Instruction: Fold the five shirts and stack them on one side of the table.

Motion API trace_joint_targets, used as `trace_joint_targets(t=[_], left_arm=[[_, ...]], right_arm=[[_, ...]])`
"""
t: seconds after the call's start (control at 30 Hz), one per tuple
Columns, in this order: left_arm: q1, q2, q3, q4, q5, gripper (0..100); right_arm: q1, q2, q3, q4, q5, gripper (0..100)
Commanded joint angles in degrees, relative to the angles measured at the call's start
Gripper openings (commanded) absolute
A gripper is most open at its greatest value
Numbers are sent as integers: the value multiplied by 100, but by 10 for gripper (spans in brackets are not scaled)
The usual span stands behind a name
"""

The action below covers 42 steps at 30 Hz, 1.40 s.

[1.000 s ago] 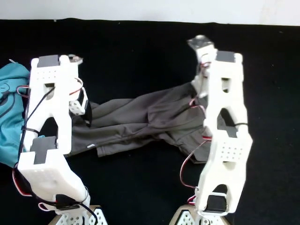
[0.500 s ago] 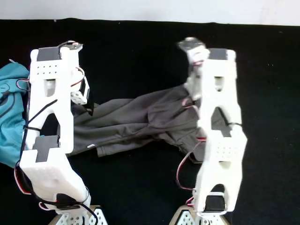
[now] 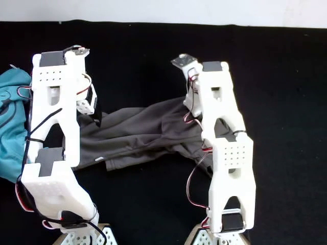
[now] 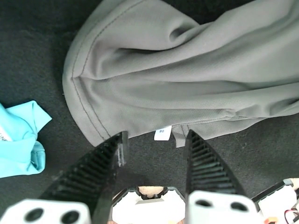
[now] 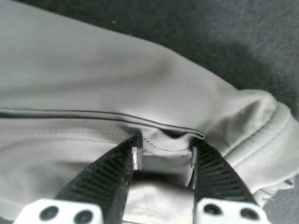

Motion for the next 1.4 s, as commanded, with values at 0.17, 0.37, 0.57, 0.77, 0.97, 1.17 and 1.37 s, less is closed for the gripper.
trace_joint_targets(t=[0.17, 0.37, 0.57, 0.77, 0.97, 1.17, 1.37], left_arm=[[22, -48, -198, 26, 35, 203], [22, -48, -198, 0, 35, 203], [48, -48, -224, 0, 35, 203], [145, 13, -180, 18, 44, 203], [576, 374, -189, 404, 44, 203], [1226, 75, 497, 484, -202, 207], [822, -356, 1666, 281, -1231, 204]], right_arm=[[400, -13, -910, 48, 79, 15], [813, 4, -2088, 866, 114, 5], [1279, 31, -2677, 1253, 563, 5], [1596, -13, -2703, 1262, 1046, 5], [1719, -189, -2958, 1455, 1152, 5], [1710, -242, -2932, 1455, 1152, 5], [1710, -242, -2932, 1455, 1152, 5]])
